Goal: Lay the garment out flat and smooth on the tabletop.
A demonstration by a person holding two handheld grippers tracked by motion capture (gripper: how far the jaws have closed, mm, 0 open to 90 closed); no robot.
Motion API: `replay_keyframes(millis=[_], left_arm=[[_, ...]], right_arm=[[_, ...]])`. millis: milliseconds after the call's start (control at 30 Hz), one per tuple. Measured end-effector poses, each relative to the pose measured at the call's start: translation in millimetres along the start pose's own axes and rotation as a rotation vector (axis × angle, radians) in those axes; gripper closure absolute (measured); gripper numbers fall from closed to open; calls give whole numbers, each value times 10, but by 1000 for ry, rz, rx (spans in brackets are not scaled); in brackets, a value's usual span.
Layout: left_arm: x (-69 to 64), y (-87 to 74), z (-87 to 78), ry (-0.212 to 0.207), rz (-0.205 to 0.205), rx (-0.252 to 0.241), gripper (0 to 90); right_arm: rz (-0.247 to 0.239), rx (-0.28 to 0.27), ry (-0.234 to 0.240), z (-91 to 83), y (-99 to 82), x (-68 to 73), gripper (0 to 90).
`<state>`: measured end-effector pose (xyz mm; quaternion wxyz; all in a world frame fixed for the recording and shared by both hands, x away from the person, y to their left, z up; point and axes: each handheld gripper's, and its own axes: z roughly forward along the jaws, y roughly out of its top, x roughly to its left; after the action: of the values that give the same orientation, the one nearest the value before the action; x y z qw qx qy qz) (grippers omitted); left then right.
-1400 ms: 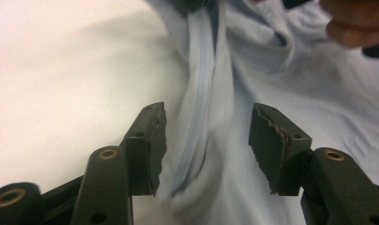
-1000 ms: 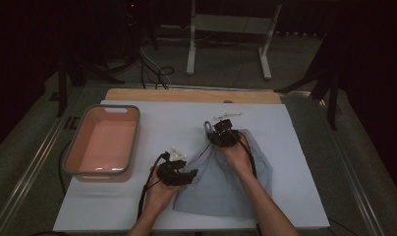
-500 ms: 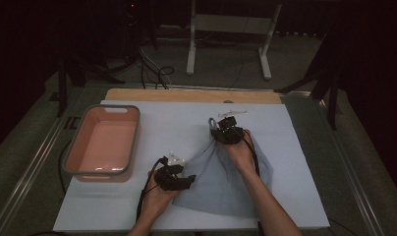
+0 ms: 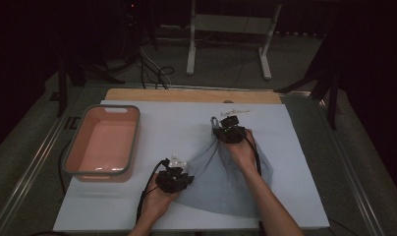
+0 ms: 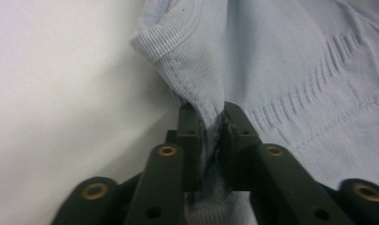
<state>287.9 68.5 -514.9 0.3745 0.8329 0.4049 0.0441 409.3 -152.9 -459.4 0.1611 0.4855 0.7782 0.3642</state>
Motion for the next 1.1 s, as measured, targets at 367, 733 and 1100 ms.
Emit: replay_keyframes(millis=[367, 733, 1100], left_arm=[[3, -47, -272, -9, 21, -26, 835], [8, -108, -430, -5, 22, -49, 841], [85, -183, -600, 5, -7, -82, 841]], right_arm=[[-18, 0, 19, 128, 33, 153, 815], [-9, 7, 45, 246, 39, 257, 821], [-40, 5, 62, 304, 145, 446, 820]])
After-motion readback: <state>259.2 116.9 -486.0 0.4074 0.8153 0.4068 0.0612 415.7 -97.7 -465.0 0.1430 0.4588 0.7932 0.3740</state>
